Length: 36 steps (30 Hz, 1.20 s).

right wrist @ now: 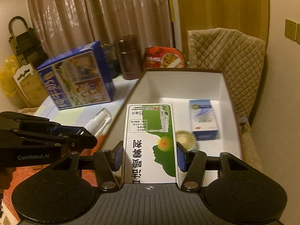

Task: Organize rigid objects
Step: 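Lift spray bottle and green-white box and carry them over the open box, then lower both items into the box and open both tools to release them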

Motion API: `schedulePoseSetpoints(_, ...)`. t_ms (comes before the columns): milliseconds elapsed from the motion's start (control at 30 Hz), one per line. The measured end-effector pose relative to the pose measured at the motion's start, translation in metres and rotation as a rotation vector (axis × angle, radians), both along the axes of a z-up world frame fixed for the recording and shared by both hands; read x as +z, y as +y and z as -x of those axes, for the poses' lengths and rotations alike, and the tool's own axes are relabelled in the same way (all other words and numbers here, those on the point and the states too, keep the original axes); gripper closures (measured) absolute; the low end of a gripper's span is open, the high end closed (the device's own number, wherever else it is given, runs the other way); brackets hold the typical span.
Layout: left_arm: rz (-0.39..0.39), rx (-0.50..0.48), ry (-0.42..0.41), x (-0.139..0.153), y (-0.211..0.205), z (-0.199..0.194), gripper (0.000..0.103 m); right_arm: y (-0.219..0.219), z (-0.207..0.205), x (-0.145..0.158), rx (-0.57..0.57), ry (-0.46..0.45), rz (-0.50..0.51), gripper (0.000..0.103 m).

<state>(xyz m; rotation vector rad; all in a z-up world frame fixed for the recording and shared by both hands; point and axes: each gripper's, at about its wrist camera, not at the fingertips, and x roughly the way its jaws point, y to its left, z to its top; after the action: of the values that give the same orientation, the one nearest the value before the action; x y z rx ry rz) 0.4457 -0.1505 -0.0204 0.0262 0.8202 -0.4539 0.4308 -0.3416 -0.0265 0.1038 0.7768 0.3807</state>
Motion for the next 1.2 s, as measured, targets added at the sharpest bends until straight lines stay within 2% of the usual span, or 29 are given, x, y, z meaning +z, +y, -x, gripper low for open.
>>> schedulePoseSetpoints(300, -0.035, -0.010, 0.082, -0.026, -0.036, -0.036, 0.084, -0.027, -0.037, -0.020, 0.016, 0.021, 0.033, 0.051)
schedulePoseSetpoints(600, -0.092, -0.009, 0.170, -0.054, -0.048, -0.049, 0.084, -0.035, -0.055, -0.045, 0.048, 0.088, 0.047, 0.051)
schedulePoseSetpoints(1133, -0.111, 0.015, 0.177, -0.056, -0.050, -0.052, 0.083, -0.033, -0.062, -0.058, 0.097, 0.141, 0.028, 0.051)
schedulePoseSetpoints(1200, -0.114, 0.017, 0.176, -0.056, -0.050, -0.052, 0.078, -0.033, -0.062, -0.057, 0.112, 0.135, 0.013, 0.051)
